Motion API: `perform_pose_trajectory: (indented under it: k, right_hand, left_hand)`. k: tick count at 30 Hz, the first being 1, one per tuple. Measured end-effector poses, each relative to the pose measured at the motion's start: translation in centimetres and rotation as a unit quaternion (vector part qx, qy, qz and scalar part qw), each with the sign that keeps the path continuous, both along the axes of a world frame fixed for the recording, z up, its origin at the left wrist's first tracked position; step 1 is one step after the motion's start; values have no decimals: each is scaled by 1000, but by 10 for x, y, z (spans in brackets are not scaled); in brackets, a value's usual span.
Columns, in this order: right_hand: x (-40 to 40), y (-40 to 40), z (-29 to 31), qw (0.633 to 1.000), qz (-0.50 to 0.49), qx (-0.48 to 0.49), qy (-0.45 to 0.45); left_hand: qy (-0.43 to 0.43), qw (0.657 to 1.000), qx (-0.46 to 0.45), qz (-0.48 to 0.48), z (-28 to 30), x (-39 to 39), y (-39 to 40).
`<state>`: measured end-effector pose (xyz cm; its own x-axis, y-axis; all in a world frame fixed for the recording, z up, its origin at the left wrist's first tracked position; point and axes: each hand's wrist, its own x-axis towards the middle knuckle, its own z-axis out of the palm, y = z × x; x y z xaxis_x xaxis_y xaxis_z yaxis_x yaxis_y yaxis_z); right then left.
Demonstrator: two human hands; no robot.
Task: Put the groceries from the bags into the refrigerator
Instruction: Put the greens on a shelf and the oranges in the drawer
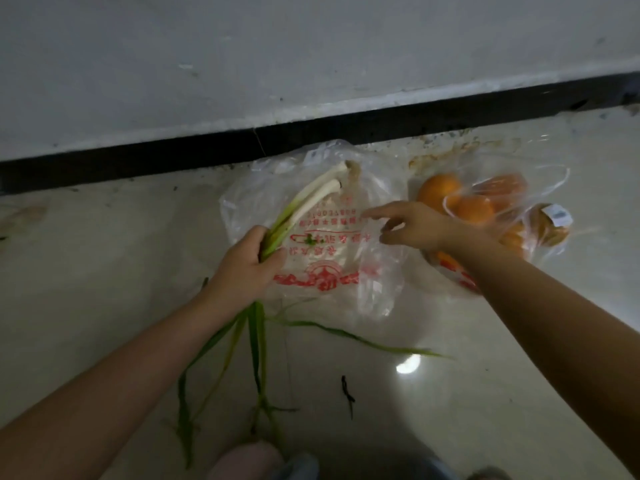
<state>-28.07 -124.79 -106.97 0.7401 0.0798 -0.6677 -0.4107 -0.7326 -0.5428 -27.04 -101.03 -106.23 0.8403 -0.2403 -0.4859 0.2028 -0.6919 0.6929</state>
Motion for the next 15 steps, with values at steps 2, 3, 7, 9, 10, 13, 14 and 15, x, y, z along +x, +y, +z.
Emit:
perform_pose_trajectory:
  k: [2,3,7,9,10,13,14,15]
  right_hand:
    - [-12,-4,9,998,-53,42,-18]
    - [-19,-10,13,995,-82,29,-47]
    - [-54,-50,24,939,-175,-157,-252]
    - [-71,-73,24,878,-248,-243,-330]
    - [-77,-82,25,849,-315,-250,-343]
    - [-81,-97,19,810,-531,-95,-230]
    - [-79,-99,12,808,-556,-27,-194]
    - [-77,-97,8,813,-555,26,-175]
  left_hand:
    - [-18,1000,-7,-5,13,4,-12]
    - [-23,1000,-2,-17,17,7,-21]
    - [-16,997,-8,-79,24,14,-74]
    - [-3,996,-19,-90,24,14,-103]
    - [2,995,-21,-94,24,13,-115]
    - [27,995,-31,-89,22,6,-147]
    - [41,996,-31,-76,19,4,-155]
    - [53,996,-29,-60,15,3,-161]
